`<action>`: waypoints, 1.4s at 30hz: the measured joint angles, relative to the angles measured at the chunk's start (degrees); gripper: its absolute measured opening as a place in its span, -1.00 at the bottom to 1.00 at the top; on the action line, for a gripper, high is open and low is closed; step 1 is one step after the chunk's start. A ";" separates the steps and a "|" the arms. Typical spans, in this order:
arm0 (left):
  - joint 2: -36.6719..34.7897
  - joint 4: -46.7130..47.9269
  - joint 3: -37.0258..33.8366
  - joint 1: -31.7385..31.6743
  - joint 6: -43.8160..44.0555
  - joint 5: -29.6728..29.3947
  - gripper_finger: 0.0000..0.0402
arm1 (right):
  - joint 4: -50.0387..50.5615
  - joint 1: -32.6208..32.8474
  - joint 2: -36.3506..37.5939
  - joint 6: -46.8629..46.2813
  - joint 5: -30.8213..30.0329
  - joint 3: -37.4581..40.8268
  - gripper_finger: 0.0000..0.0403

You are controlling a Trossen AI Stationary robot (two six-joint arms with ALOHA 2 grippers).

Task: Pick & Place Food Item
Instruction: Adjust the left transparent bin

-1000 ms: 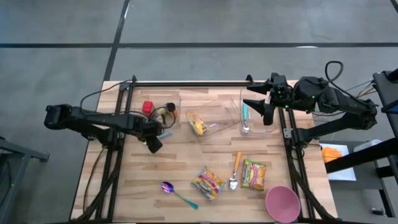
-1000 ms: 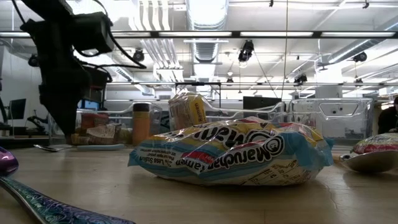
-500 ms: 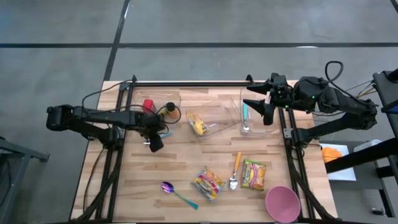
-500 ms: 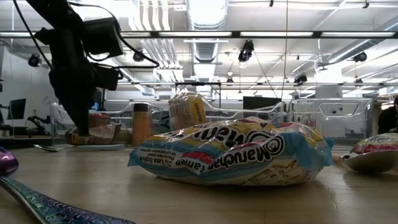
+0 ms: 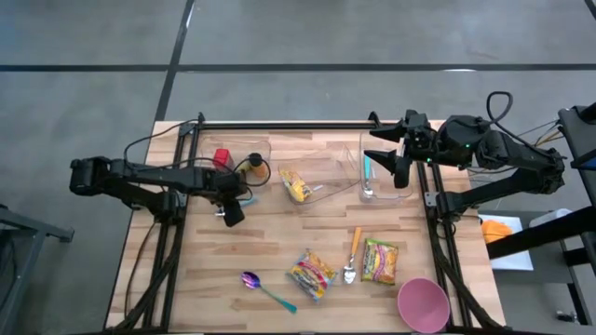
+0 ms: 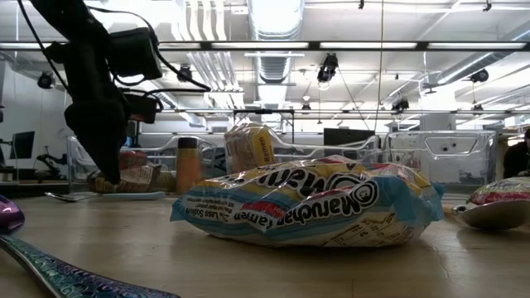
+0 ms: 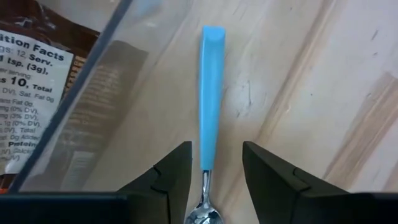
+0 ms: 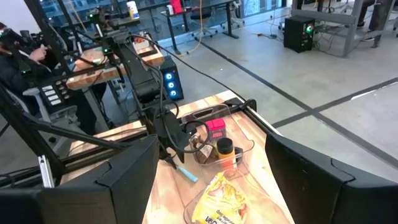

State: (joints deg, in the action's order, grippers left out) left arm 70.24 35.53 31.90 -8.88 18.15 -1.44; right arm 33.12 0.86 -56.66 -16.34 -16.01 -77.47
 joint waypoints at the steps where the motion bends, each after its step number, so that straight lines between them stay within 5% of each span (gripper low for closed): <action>1: -0.01 -0.02 0.00 0.00 0.01 0.10 -0.25 | -0.01 0.00 0.00 0.01 0.00 0.00 0.45; 6: 0.74 -0.10 0.00 0.02 -0.42 0.59 -0.18 | 0.02 0.00 0.00 0.30 0.00 0.00 0.45; 17: 3.99 -0.24 0.35 0.11 0.85 -0.73 0.36 | 0.15 0.02 0.00 0.93 0.02 0.00 0.45; 30: 5.25 0.44 0.16 2.30 1.06 -1.63 0.13 | 0.13 0.02 0.02 1.18 0.96 0.00 0.45; 42: 5.25 -0.03 -0.03 2.06 0.55 -2.06 0.12 | 0.13 0.00 0.02 2.19 1.17 0.00 0.45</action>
State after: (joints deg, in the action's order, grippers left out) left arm 75.48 35.50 31.87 -6.83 18.70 -3.51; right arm 33.26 0.86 -56.64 -14.15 -14.84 -77.47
